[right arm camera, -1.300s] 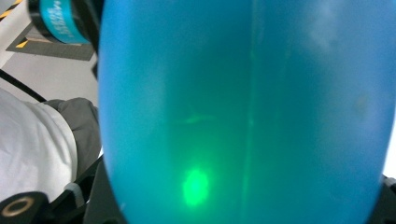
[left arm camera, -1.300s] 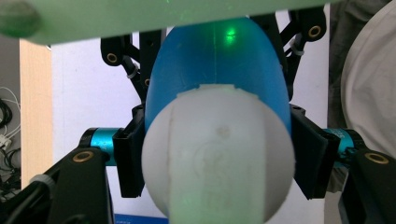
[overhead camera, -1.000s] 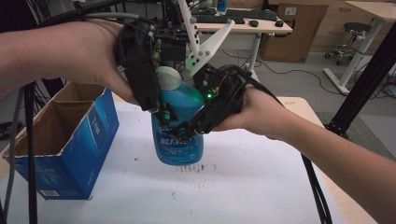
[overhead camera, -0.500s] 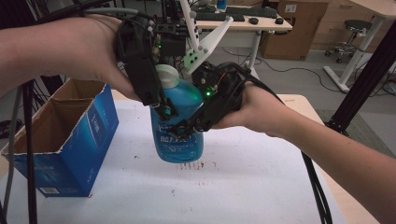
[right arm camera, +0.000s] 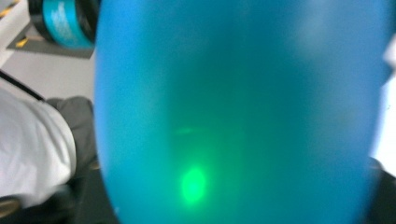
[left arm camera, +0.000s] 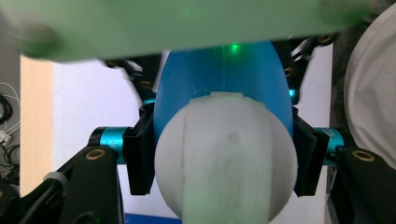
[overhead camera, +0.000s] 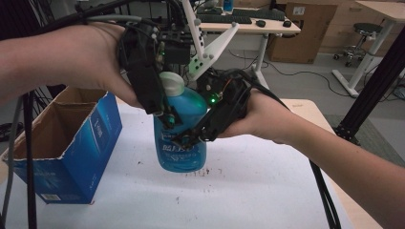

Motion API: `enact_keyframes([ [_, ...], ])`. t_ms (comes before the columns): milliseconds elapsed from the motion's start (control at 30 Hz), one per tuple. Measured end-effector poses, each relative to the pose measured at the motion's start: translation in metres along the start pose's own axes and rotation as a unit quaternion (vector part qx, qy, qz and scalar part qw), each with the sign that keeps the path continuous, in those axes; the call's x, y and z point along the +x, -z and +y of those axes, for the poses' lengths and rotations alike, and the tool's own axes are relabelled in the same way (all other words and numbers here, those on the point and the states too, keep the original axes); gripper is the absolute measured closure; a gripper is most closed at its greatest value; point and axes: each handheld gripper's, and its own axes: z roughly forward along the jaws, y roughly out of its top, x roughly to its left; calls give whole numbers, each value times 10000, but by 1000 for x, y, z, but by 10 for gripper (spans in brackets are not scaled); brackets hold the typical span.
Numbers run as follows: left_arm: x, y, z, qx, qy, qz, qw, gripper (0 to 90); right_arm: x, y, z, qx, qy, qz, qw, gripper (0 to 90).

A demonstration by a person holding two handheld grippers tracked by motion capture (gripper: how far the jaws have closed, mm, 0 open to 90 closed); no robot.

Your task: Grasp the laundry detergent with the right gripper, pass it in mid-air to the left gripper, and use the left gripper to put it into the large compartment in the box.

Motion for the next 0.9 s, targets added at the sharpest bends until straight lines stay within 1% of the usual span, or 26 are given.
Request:
enact_keyframes([
  [33, 0, -1, -1, 17, -9, -6, 10000, 382, -1, 0, 0, -26, -4, -19, 10000, 231],
  [67, 1, -1, -2, 50, -15, -24, 10000, 383, 2, -1, 0, -73, -190, 19, 9998, 215],
  [100, 1, -1, -3, 59, 3, -64, 10000, 383, 0, 0, -1, -34, -154, 40, 9999, 215],
  [133, 1, -1, -4, 67, 34, -73, 9999, 383, -1, 0, -2, 4, -176, 159, 9997, 205],
  [167, 1, 0, -6, 56, 66, -76, 9999, 382, -2, -1, -4, 62, -164, 109, 9998, 145],
  [200, 2, 1, -7, 29, 94, -68, 9999, 383, -1, -1, -6, 125, -210, 57, 9997, 119],
  [233, 2, 1, -7, 29, 94, -68, 9999, 383, -1, -1, -6, 125, -210, 57, 9997, 119],
  [267, 3, 5, -11, -29, 181, -42, 9998, 383, -2, 3, -9, 213, -291, 34, 9993, 119],
  [300, 4, 7, -13, -57, 244, -23, 9997, 382, -2, 5, -11, 240, -297, 2, 9993, 119],
  [367, 4, 9, -15, -65, 290, -10, 9996, 382, -3, 8, -13, 276, -335, -33, 9991, 119],
  [400, 4, 12, -18, -86, 365, 4, 9993, 382, -5, 11, -16, 310, -382, -78, 9988, 119],
  [433, 6, 19, -23, -136, 512, 49, 9986, 383, -8, 18, -22, 388, -505, -214, 9977, 119],
  [467, 6, 22, -26, -154, 607, 65, 9980, 382, -10, 22, -26, 449, -619, -250, 9968, 119],
  [500, 6, 22, -26, -154, 607, 65, 9980, 383, -12, 26, -30, 459, -711, -285, 9960, 119],
  [533, 7, 30, -32, -170, 756, 142, 9969, 382, -14, 31, -34, 482, -810, -316, 9950, 119],
  [567, 7, 30, -32, -170, 756, 142, 9969, 382, -14, 31, -34, 482, -810, -316, 9950, 119],
  [600, 8, 34, -35, -200, 865, 190, 9959, 382, -16, 36, -39, 508, -892, -365, 9940, 119],
  [633, 8, 34, -35, -200, 865, 190, 9959, 382, -16, 36, -39, 508, -892, -365, 9940, 119],
  [667, 9, 47, -48, -204, 1174, 359, 9922, 382, -19, 53, -55, 583, -1126, -562, 9903, 119],
  [700, 9, 47, -48, -204, 1174, 359, 9922, 382, -19, 53, -55, 583, -1126, -562, 9903, 119],
  [733, 9, 51, -52, -186, 1245, 425, 9911, 383, -20, 64, -64, 631, -1270, -656, 9877, 119],
  [767, 9, 55, -57, -205, 1354, 476, 9894, 383, -20, 64, -64, 631, -1270, -656, 9877, 119],
  [800, 10, 60, -61, -193, 1429, 529, 9881, 383, -20, 70, -69, 658, -1351, -718, 9860, 119],
  [833, 9, 64, -66, -211, 1529, 586, 9863, 382, -20, 81, -78, 686, -1471, -828, 9833, 120],
  [867, 9, 68, -71, -221, 1611, 630, 9847, 382, -20, 81, -78, 686, -1471, -828, 9833, 120],
  [900, 9, 73, -76, -227, 1699, 676, 9829, 382, -20, 87, -82, 705, -1528, -882, 9818, 120],
])
